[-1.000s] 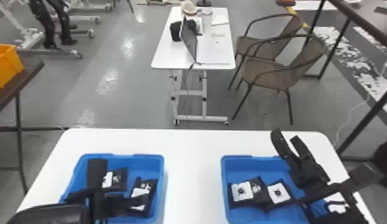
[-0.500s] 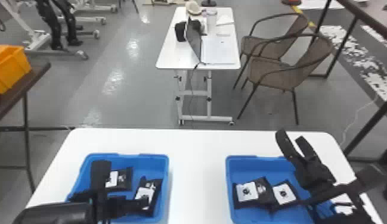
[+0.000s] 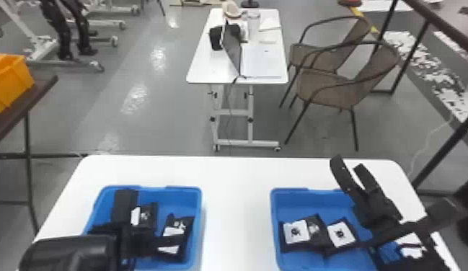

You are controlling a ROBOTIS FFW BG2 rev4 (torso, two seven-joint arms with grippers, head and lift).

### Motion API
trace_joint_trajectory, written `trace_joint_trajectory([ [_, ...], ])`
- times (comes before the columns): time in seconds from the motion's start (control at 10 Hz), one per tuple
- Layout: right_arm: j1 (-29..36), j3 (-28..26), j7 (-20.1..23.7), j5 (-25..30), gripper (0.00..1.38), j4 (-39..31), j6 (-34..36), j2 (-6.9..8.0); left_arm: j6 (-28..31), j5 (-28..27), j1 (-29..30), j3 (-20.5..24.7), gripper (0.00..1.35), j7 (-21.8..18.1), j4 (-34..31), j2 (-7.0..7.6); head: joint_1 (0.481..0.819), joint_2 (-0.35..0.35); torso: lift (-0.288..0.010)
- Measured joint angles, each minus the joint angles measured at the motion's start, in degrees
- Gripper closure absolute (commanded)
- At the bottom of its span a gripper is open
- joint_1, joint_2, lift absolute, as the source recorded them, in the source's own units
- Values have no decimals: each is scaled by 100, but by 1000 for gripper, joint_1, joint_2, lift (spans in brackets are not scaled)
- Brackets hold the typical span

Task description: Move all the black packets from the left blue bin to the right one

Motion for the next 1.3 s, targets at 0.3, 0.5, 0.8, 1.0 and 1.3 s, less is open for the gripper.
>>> trace_joint_trajectory([
  [0.3, -9, 0, 24, -38, 211, 17, 0, 0, 18, 338, -287, -343, 168, -65, 502, 234, 695, 11, 0],
  [0.5, -16, 0, 37, -59, 211, 35, 0, 0, 19, 400, -391, -392, 527, -168, 721, 262, 695, 3, 0],
  [0.8, -17, 0, 51, -108, 213, 49, -2, 0, -66, 377, -428, -414, 756, -357, 805, 299, 695, 0, 0],
  [1.0, -18, 9, 64, -134, 213, 52, -2, 0, -143, 370, -387, -388, 825, -647, 752, 330, 695, -4, 0],
  [1.3, -40, 34, 76, -174, 213, 62, -2, 0, -65, 501, 138, -175, 825, -862, -425, 278, 695, -3, 0],
])
